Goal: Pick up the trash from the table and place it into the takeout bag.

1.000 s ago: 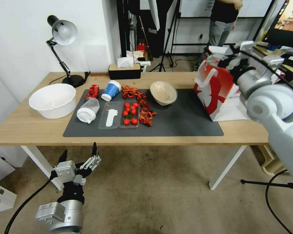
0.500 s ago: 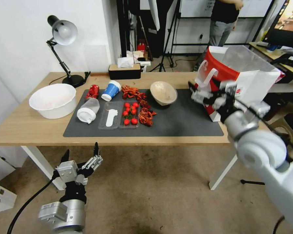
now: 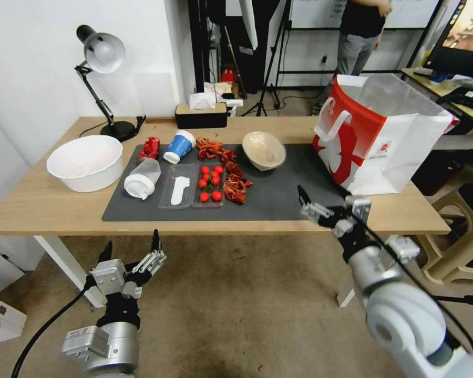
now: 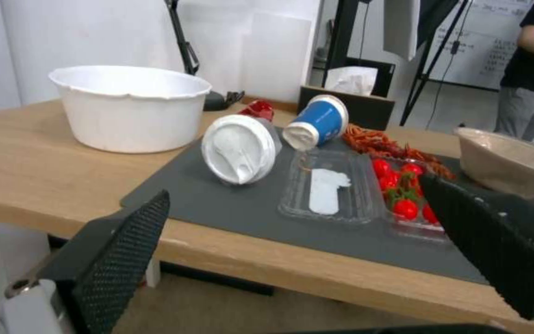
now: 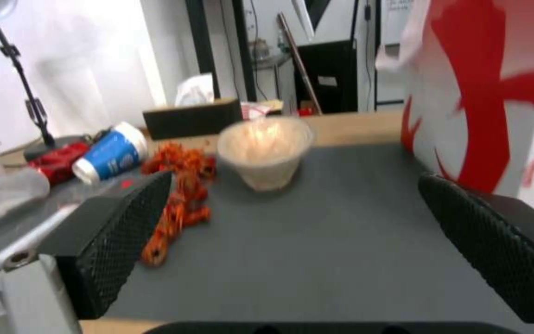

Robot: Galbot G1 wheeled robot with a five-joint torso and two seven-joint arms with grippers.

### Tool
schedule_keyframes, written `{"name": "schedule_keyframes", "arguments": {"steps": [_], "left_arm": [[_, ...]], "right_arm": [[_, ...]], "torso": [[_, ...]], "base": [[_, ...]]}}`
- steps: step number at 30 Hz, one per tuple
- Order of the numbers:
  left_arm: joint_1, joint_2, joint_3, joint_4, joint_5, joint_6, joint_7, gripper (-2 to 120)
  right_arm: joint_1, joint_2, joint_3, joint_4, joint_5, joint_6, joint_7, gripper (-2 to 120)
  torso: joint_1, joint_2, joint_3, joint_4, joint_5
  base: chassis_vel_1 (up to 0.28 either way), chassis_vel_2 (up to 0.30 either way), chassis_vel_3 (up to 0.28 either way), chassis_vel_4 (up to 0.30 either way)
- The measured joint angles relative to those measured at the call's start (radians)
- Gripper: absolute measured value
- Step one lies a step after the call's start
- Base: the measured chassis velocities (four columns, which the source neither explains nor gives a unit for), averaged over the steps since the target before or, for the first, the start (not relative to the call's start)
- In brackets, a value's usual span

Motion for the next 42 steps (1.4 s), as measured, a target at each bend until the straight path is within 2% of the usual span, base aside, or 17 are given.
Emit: {"name": "schedule_keyframes", "arguments": {"steps": [11,21,42], "left_arm": [[0.008,-0.005,0.012,0.002,0.003,-0.003,0.000,100],[0.013,-0.010,0.021,0.006,0.014,-0.005,0.005,100],[0.010,-0.004,0.021,0.017,0.012,-0.012,0.006,100]], "right_arm": [[-0.154,0.085,-0.037,-0.014,-0.135,0.086,0.000,100],[-0.228,0.120,-0.055,-0.018,-0.200,0.139,0.033,100],[-0.193,0.115,-0.052,-0.065,-0.200,0.166,0.006,100]], "torso": [[0.000,0.000,0.000,0.0000,0.0001],[0.000,0.000,0.000,0.0001,0.0001],[0.000,0.000,0.000,0.0000,0.0002]], "base": [[0.000,0.000,0.000,0.000],[0.000,0.000,0.000,0.000],[0.000,0.000,0.000,0.000]]}}
